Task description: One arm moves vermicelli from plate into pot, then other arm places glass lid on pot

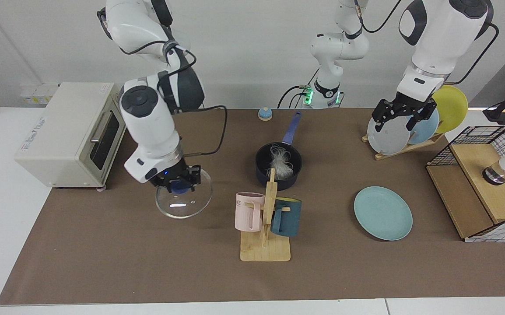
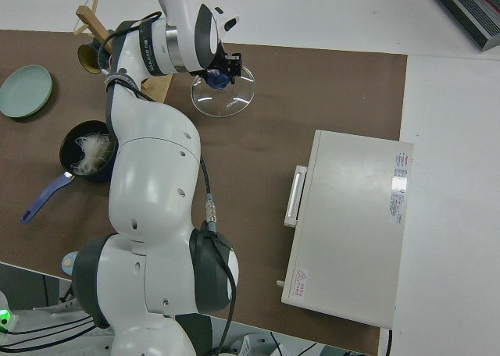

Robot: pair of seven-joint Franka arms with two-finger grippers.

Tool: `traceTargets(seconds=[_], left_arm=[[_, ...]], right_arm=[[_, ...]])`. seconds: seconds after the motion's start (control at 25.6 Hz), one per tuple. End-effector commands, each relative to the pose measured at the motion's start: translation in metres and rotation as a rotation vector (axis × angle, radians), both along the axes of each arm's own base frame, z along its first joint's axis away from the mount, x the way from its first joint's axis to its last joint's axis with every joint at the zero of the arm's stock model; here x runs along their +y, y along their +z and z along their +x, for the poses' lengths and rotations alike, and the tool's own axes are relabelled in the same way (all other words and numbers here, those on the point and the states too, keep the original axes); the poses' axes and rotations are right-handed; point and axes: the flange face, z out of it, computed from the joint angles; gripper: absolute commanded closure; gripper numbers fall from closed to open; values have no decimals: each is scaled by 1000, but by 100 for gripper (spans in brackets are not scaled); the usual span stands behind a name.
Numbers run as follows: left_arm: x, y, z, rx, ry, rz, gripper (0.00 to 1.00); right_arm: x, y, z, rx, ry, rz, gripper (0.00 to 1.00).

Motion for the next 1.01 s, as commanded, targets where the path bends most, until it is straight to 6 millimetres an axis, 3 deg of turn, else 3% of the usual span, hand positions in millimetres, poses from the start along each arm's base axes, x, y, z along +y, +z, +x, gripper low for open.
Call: traceTargets(seconds=[0.0, 0.08, 0.19, 0.47, 0.62, 0.82, 0.97], left_arm=[[-2, 7, -3, 6, 8, -3, 0], [-1, 7, -3, 4, 10, -3, 0], [-2, 7, -3, 4, 8, -3, 0], [-2, 7, -3, 6, 8, -3, 0], [-1, 7, -3, 4, 10, -3, 0], [-1, 7, -3, 6, 10, -3, 0], [-2, 7, -3, 4, 8, -3, 0]], right_arm=[[70, 6, -48, 17, -97, -32, 100], [112, 12, -69, -19, -123, -51, 100], [158, 12, -91, -43, -200, -52, 100], [249, -25, -130, -89, -174, -91, 100], [281, -34, -130, -84, -191, -50, 100], [303, -55, -127, -95, -163, -53, 100], [305, -65, -129, -88, -153, -64, 100]])
